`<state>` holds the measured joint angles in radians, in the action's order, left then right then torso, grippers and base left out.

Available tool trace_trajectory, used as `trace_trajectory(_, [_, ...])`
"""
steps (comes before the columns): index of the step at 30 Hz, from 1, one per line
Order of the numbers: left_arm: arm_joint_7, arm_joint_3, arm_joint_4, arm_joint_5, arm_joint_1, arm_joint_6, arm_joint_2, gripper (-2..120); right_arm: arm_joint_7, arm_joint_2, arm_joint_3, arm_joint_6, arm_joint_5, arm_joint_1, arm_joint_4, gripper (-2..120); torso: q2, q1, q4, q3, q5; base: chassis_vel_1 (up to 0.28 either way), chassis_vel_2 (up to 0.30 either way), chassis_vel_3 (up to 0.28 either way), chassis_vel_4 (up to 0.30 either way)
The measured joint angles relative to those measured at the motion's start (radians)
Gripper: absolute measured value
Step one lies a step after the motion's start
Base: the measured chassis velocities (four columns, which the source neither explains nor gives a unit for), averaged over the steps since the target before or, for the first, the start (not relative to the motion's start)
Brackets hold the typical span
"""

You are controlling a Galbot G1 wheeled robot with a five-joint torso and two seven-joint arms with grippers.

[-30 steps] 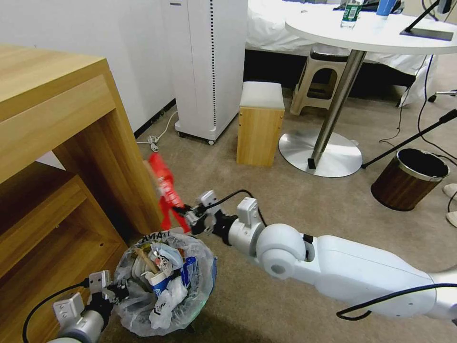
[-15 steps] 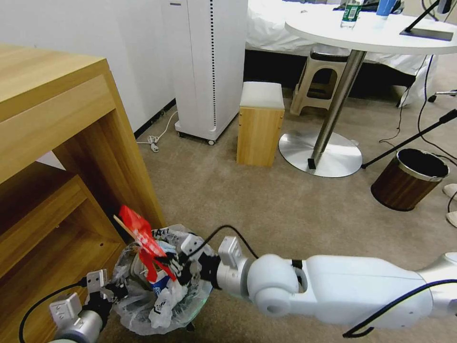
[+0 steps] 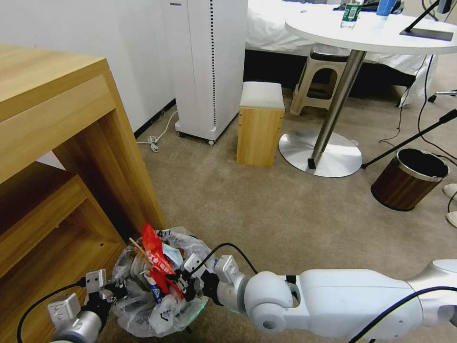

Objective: Pick up the trash bin and place the garbage on the floor into it.

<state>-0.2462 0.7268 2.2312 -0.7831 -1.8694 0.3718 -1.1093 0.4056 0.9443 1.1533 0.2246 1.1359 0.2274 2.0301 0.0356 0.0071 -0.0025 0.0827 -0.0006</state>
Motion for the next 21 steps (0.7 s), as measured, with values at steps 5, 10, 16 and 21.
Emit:
trace_trajectory(5, [0.004, -0.003, 0.001, 0.006, -0.004, 0.000, -0.003, 0, 0.027, 0.006, 0.002, 0.020, 0.004, 0.006, -0.017, 1, 0.000, 0.000, 0.0000, 0.000, 0.0000, 0.000, 0.000, 0.000, 0.000])
trace_trajectory(10, [0.005, -0.003, 0.001, 0.008, -0.006, 0.000, -0.004, 0, 0.035, 0.009, -0.004, 0.023, 0.010, 0.009, -0.011, 2, 0.000, 0.000, 0.0000, 0.000, 0.0000, 0.000, 0.000, 0.000, 0.000])
trace_trajectory(16, [0.007, -0.005, 0.001, 0.009, -0.006, 0.000, -0.004, 0, 0.029, 0.008, -0.012, 0.009, 0.012, -0.002, 0.013, 25, 0.000, 0.000, 0.0000, 0.000, 0.0000, 0.000, 0.000, 0.000, 0.000])
trace_trajectory(21, [0.007, -0.006, 0.002, 0.015, -0.009, 0.000, -0.009, 0, 0.026, 0.008, -0.012, 0.007, 0.015, -0.013, 0.037, 39, 0.000, 0.000, 0.0000, 0.000, 0.0000, 0.000, 0.000, 0.000, 0.000])
